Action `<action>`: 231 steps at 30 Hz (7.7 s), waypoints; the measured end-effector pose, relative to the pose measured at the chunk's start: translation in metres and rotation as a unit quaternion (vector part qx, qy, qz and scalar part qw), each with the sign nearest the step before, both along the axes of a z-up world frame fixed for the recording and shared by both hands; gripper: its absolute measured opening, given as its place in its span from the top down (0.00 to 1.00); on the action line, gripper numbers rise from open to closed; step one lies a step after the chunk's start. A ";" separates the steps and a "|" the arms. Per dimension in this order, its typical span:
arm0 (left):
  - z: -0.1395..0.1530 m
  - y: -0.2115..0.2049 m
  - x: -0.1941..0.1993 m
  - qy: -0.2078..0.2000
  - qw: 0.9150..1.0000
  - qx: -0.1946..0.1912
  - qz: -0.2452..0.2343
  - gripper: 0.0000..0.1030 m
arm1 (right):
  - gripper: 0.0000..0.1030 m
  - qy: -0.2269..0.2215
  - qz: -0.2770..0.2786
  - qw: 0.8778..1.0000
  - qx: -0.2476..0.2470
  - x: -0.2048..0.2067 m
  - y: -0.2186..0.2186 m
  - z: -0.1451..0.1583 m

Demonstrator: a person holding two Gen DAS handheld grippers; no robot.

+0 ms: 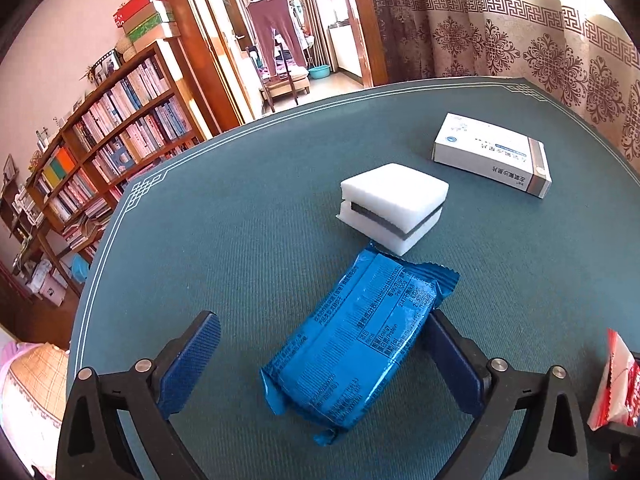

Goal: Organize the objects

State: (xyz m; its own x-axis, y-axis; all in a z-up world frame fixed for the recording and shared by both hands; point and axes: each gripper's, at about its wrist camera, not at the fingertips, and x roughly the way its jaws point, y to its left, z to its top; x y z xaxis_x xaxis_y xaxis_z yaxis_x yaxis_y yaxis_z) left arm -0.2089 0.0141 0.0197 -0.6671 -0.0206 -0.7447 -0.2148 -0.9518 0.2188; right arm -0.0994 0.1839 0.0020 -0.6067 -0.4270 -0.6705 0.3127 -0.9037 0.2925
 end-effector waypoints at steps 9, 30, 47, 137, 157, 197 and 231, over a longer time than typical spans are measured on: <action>0.000 -0.012 -0.004 -0.026 0.997 0.069 -0.010 0.13 | 0.51 0.000 0.000 1.000 0.001 0.000 0.000 0.000; 0.002 -0.002 0.023 -0.014 0.995 0.100 -0.016 0.58 | 0.51 0.000 -0.001 1.000 0.001 0.000 0.000 0.000; 0.009 0.012 0.089 -0.007 0.991 0.136 -0.002 0.58 | 0.51 0.008 -0.029 1.000 -0.005 0.009 0.011 0.005; 0.048 0.279 0.229 -0.046 0.926 0.153 -0.342 0.58 | 0.45 0.097 -0.318 0.942 0.045 0.170 0.265 0.068; 0.045 0.269 0.223 -0.032 0.928 0.186 -0.320 0.23 | 0.45 0.095 -0.319 0.942 0.044 0.170 0.264 0.065; 0.024 0.258 0.218 -0.037 0.946 0.159 -0.279 0.17 | 0.45 0.101 -0.315 0.943 0.043 0.171 0.256 0.069; 0.036 0.138 0.154 0.001 0.976 0.186 -0.109 0.00 | 0.35 0.122 -0.253 0.959 0.026 0.146 0.188 0.087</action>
